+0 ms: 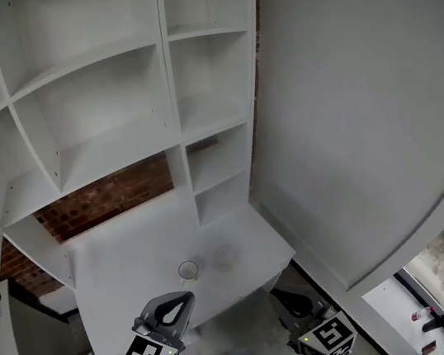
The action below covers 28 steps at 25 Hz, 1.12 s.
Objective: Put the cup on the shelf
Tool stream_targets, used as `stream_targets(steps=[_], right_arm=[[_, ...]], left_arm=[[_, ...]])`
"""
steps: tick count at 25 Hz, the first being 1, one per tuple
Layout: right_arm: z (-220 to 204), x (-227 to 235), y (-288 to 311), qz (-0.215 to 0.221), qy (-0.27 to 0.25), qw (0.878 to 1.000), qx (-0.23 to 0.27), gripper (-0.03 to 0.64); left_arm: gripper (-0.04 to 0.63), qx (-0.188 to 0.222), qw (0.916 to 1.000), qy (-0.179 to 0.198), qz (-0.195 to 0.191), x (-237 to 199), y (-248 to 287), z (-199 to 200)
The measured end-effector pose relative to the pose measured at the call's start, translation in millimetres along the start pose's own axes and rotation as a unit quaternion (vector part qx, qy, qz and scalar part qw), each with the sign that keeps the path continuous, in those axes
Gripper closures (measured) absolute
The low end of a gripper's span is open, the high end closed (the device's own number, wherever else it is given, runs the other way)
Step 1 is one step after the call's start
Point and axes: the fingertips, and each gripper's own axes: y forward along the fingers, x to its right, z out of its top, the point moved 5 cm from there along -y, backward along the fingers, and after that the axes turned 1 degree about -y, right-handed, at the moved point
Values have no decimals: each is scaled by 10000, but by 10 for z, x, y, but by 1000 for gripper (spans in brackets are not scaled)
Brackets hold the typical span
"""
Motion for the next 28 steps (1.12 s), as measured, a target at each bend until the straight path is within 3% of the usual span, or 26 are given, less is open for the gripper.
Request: stream_targets(steps=[6, 14, 28], right_arm=[[119, -18, 517, -95, -81, 9999, 58, 603], [60, 178, 982, 8, -97, 9999, -130, 600], [-213, 883, 1835, 704, -199, 9967, -343, 598]], left_arm=[[594, -113, 9999, 18, 87, -563, -46, -242], [594, -100, 9997, -185, 133, -884, 166, -393], [594, -569, 9946, -183, 842, -1300, 672, -661]])
